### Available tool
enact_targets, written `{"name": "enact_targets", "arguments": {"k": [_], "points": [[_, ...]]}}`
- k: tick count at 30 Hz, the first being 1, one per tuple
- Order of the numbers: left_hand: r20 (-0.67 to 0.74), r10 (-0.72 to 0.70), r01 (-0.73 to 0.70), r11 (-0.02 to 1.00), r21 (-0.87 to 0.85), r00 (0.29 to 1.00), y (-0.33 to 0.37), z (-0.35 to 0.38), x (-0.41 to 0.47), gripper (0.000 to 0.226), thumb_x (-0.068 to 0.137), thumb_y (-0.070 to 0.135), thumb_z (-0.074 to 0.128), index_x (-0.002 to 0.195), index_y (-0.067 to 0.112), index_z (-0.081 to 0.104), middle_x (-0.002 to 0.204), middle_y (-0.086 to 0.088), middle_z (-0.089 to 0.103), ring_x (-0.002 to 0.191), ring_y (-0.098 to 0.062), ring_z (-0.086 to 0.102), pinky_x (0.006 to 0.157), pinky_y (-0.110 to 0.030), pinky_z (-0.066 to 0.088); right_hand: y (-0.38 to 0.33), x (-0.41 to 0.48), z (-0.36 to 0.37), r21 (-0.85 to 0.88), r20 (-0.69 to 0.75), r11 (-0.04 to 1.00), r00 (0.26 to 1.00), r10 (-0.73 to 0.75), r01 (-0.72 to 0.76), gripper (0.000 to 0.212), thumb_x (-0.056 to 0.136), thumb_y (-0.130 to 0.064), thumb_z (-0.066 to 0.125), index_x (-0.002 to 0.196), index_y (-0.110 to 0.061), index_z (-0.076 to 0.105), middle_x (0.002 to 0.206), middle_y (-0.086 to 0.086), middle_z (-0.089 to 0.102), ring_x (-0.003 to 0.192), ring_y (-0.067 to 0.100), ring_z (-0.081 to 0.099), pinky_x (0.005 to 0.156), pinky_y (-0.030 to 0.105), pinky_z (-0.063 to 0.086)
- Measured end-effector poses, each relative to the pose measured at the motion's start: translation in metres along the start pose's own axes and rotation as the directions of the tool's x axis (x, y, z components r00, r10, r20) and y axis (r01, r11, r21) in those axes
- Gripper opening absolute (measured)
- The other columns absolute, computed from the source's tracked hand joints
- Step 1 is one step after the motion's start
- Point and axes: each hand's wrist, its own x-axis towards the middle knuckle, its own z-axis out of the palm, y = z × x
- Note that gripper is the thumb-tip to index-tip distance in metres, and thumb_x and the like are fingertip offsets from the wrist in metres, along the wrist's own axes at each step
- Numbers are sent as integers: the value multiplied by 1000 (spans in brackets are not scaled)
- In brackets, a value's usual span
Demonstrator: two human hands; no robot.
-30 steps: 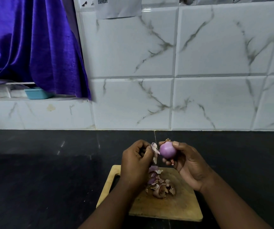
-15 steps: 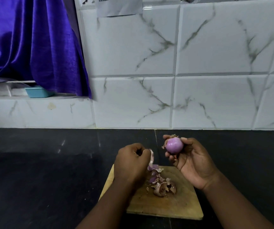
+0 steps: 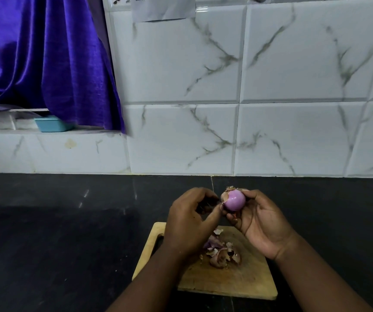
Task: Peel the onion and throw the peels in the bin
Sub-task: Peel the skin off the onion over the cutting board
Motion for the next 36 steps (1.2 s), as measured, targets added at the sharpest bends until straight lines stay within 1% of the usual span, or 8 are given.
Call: {"name": "enact_targets", "arguments": {"k": [5,11,14,22,29,31,33,36], "points": [[-39,-1,3,999,35,999,-3,1,1,11,92,17,76,97,26,74,89,14,71,85,-6,68,71,-31,61,2,3,-1,-19,-23,999,999,41,-42,39,105,-24,42,121,3,65,108,23,69,79,24,74,62,28,62],[-6,-60,59,997,-58,998,-3,3,0,4,96,25,65,95,30,66,89,11,67,83,-12,66,70,-43,59,3,4,-2,12,-40,998,998,54,-54,41,106,-25,44,130,5,60,121,28,68,94,28,74,72,33,65],[50,-68,72,994,-79,996,0,2,-2,13,93,41,68,102,32,65,95,12,69,88,-10,68,72,-37,62,3,3,-2,14,-48,998,997,56,-55,43,106,-27,44,133,4,59,118,27,69,94,27,72,81,35,63],[-2,-68,67,988,-137,998,-3,5,0,18,94,7,72,97,25,71,91,12,71,89,-10,70,75,-24,61,3,4,2,-16,-76,999,996,39,-40,39,108,-24,42,126,4,62,115,28,70,86,27,74,68,30,64],[-134,-140,132,989,-66,981,-8,3,2,30,94,5,72,94,35,68,89,12,71,86,-9,69,71,-24,60,3,3,2,-23,-103,994,989,103,-106,41,105,-29,47,129,2,60,101,24,68,71,24,70,56,31,61],[-102,-149,142,987,-73,984,-6,3,1,23,95,12,72,102,34,72,95,16,73,92,-3,70,76,-20,60,4,4,2,-41,-99,995,991,91,-96,42,105,-29,48,131,3,59,112,30,68,81,29,72,61,36,63],[-33,-139,137,988,-67,990,-2,3,0,19,94,25,74,112,32,74,101,18,73,97,3,69,81,-18,60,5,5,0,-107,-93,992,994,54,-64,45,104,-29,49,134,5,56,123,32,66,98,34,70,77,44,65],[27,-135,136,990,-43,990,-1,3,-1,26,91,35,77,117,30,75,104,18,74,98,3,69,85,-22,62,7,5,1,-153,-83,987,996,29,-42,46,104,-27,50,134,8,54,116,28,67,96,31,69,83,42,63]]}}
